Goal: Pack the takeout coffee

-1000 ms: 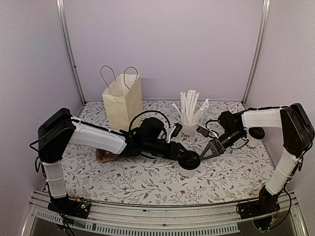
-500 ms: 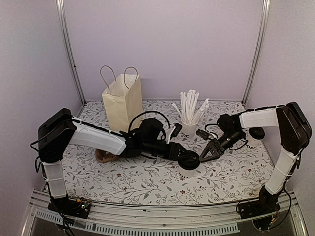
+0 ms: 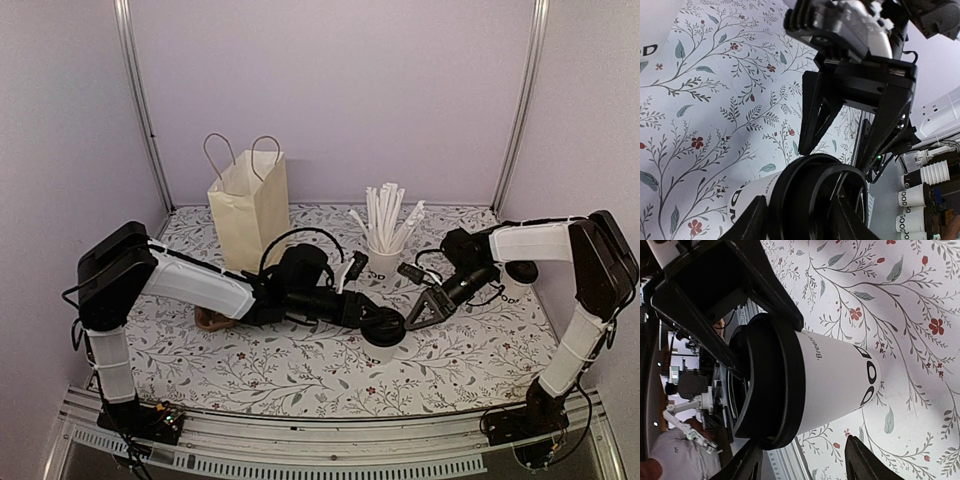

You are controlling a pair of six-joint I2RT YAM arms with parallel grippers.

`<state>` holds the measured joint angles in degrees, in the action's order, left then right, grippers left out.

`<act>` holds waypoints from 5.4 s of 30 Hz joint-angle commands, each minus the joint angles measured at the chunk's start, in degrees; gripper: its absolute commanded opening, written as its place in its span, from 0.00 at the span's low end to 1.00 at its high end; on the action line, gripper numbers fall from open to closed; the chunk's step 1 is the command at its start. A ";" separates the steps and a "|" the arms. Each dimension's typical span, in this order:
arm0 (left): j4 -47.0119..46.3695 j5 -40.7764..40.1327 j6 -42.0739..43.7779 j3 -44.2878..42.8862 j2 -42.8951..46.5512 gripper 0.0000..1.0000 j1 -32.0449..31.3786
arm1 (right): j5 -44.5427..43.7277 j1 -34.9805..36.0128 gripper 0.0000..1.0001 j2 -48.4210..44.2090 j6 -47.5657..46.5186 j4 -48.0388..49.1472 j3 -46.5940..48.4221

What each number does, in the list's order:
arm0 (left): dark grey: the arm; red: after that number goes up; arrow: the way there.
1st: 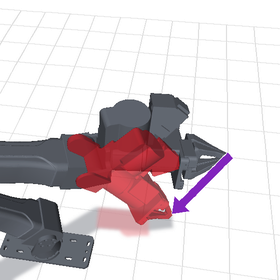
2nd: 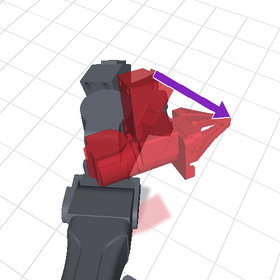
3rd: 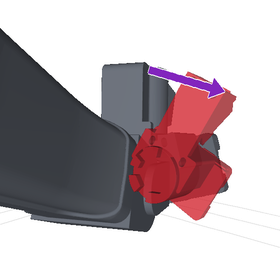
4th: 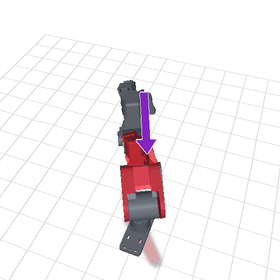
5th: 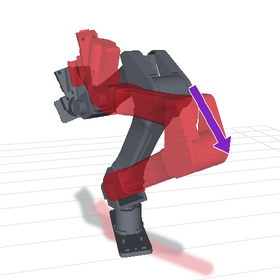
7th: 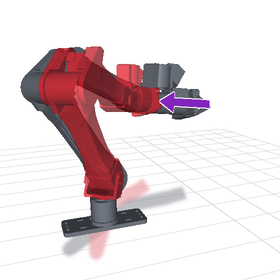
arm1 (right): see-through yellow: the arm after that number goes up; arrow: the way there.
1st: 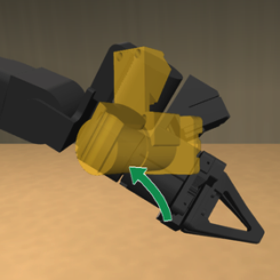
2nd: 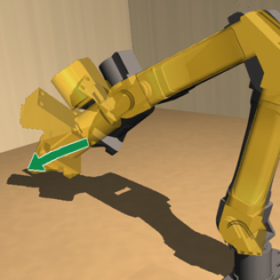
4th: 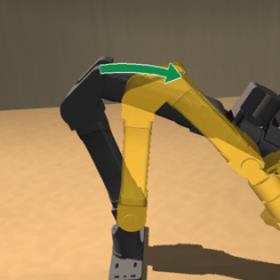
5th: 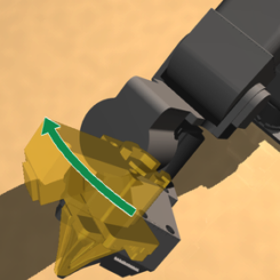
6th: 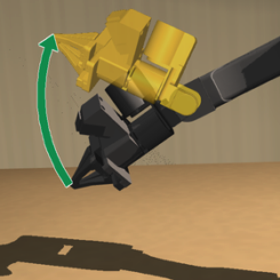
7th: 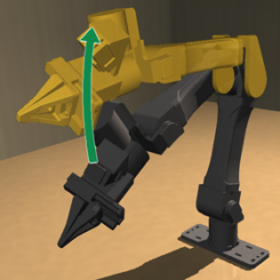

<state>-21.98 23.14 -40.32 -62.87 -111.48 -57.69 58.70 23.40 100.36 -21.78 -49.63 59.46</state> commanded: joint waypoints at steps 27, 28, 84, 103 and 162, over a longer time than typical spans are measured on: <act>8.13 -0.45 2.09 3.55 -3.01 0.44 -0.46 | -18.25 4.92 0.59 3.87 -1.66 2.99 0.07; 8.18 -0.18 3.64 3.17 -2.63 0.44 -0.43 | -16.08 5.56 0.60 1.86 -2.54 2.88 0.42; -8.26 -18.21 16.76 28.66 29.86 0.68 -8.79 | -62.35 23.31 0.99 -17.18 -42.10 30.62 -18.94; -9.24 -21.22 18.41 34.93 38.23 0.75 -9.63 | -39.76 24.46 0.70 -19.70 -23.55 28.43 -13.41; -0.94 -3.73 0.91 14.99 19.64 0.95 -3.02 | -30.99 24.49 0.70 -27.07 -23.57 27.98 -17.28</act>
<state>-21.39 17.41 -39.31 -46.63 -90.67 -60.95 26.61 47.57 74.52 -45.43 -23.57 42.28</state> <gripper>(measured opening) 0.976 0.697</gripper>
